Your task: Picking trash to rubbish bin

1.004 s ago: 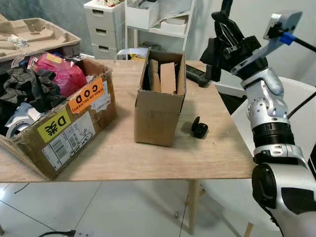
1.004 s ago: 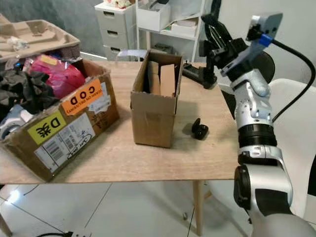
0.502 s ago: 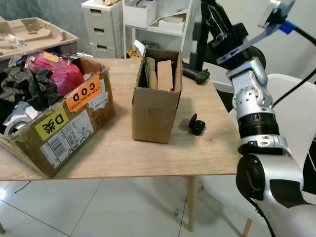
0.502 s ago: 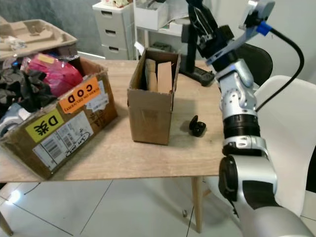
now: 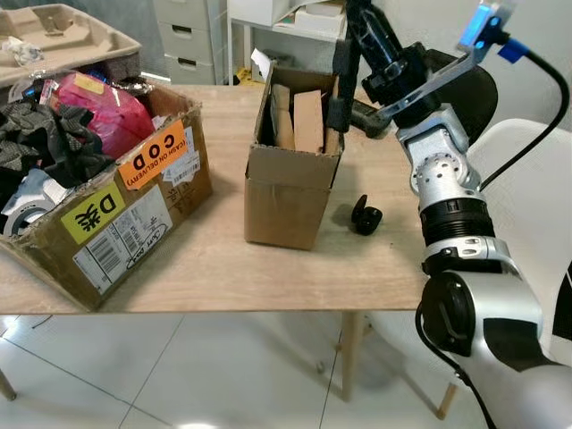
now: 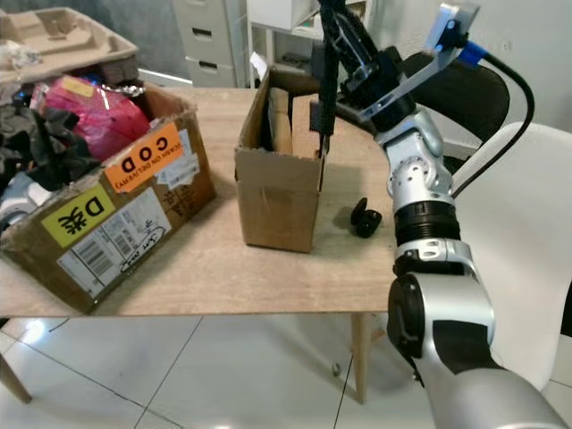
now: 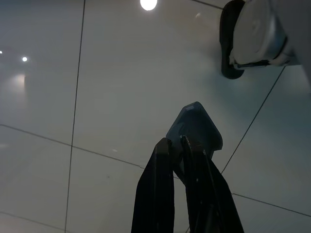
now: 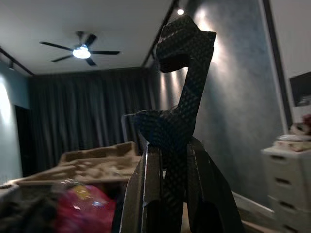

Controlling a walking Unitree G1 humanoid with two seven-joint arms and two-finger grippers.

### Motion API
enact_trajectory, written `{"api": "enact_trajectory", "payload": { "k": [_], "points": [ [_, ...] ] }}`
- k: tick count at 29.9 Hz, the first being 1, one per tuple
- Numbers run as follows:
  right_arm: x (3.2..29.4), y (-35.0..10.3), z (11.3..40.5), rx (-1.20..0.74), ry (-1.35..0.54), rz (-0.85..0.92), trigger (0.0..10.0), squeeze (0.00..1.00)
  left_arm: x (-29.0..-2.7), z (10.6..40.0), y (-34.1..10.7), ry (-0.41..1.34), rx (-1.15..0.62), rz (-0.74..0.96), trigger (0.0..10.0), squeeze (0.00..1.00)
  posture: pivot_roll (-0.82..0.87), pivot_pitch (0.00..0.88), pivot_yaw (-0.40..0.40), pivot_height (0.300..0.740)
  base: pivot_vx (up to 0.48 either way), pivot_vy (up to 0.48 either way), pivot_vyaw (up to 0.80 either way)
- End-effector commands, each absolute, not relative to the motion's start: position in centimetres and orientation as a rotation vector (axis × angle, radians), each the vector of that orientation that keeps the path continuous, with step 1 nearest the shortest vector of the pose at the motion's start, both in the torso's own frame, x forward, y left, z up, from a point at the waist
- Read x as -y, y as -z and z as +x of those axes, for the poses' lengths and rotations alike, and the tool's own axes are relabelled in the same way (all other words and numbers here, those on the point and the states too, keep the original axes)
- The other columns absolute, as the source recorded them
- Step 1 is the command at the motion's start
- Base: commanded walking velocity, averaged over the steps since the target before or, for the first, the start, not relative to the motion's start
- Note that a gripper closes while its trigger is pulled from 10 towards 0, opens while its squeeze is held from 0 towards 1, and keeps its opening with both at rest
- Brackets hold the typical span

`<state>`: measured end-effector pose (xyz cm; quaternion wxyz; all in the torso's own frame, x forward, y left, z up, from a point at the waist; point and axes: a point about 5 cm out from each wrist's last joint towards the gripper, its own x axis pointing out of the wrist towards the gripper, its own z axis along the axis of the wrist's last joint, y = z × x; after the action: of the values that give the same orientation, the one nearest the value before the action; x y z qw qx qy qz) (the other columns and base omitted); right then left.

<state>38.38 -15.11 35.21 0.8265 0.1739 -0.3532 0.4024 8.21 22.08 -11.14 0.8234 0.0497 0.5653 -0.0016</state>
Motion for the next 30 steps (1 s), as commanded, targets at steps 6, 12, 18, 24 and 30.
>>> {"api": "enact_trajectory", "payload": {
  "k": [6,12,18,24,30],
  "points": [
    [16.1,-35.3,38.6,0.740,-0.840,0.312,10.0,0.00,-25.0,7.2,10.6,-0.130,-1.187,0.074,10.0,0.00,0.11,0.221,0.001,0.740,0.000,0.000,0.00],
    [16.0,-35.5,39.0,0.694,-0.804,0.257,10.0,0.44,-25.5,8.0,10.3,-0.152,-1.146,0.066,10.0,0.00,0.10,0.218,-0.001,0.740,0.000,0.000,0.00],
    [15.7,-35.3,39.1,0.679,-0.819,0.221,10.0,0.41,-26.6,9.0,9.7,-0.260,-1.085,0.005,10.0,0.00,0.08,0.204,-0.009,0.740,0.000,0.000,0.00],
    [15.9,-35.5,39.1,0.687,-0.822,0.230,10.0,0.38,-30.5,9.3,8.1,-0.567,-0.969,-0.076,10.0,0.00,0.08,0.194,-0.013,0.740,0.000,0.000,0.00],
    [16.2,-36.1,38.8,0.728,-0.847,0.284,10.0,0.34,-37.0,8.4,4.6,-0.981,-0.725,-0.199,10.0,0.00,0.09,0.186,-0.020,0.740,0.000,0.000,0.00]
  ]
}}
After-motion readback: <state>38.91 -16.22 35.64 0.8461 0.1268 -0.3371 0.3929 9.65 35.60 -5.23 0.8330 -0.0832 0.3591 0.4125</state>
